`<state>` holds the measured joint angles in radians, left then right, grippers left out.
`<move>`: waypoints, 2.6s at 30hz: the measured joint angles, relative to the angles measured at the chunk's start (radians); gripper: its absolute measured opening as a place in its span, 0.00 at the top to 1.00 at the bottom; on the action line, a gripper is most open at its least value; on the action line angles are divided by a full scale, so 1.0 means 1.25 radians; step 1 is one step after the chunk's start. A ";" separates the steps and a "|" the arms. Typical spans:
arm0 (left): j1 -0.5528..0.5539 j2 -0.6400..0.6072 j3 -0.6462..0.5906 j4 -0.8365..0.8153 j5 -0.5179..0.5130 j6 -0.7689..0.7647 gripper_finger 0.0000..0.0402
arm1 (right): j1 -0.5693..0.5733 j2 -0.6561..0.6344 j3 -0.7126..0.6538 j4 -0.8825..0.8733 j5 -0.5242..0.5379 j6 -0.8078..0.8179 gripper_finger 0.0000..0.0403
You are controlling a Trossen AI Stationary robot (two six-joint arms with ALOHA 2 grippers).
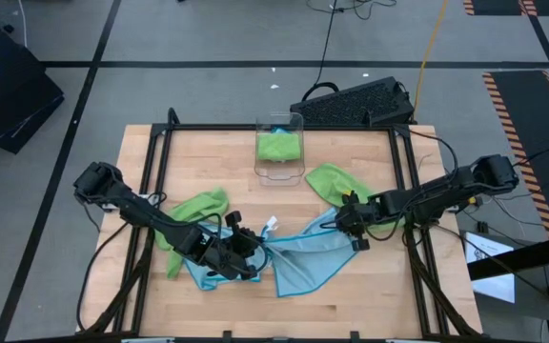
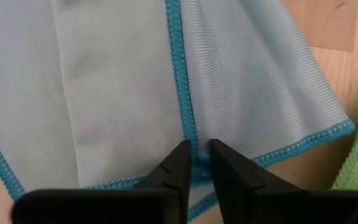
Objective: Fold microfiber towels
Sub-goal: Fold the right blue towel
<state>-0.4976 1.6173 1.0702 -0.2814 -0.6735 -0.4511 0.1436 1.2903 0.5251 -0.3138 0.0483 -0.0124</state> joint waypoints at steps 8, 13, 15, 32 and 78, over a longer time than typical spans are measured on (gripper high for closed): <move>0.000 0.000 0.000 -0.001 -0.010 0.003 0.97 | 0.000 -0.039 0.004 -0.023 0.002 0.000 0.99; 0.000 0.000 0.000 0.000 -0.047 0.021 0.98 | 0.001 -0.101 0.046 -0.103 0.008 0.036 0.99; 0.002 0.000 0.000 -0.001 -0.061 0.032 0.99 | 0.006 -0.129 0.063 -0.126 0.028 0.041 0.99; 0.085 -0.034 0.000 -0.023 -0.329 0.039 0.98 | -0.047 -0.297 0.171 0.040 0.399 -0.257 1.00; 0.029 -0.088 0.000 0.018 -0.001 0.056 0.97 | 0.002 -0.369 0.142 -0.304 0.146 0.123 1.00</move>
<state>-0.4617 1.5076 1.0702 -0.2583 -0.6749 -0.3811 0.1465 0.8296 0.7029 -0.6942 0.2302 0.1413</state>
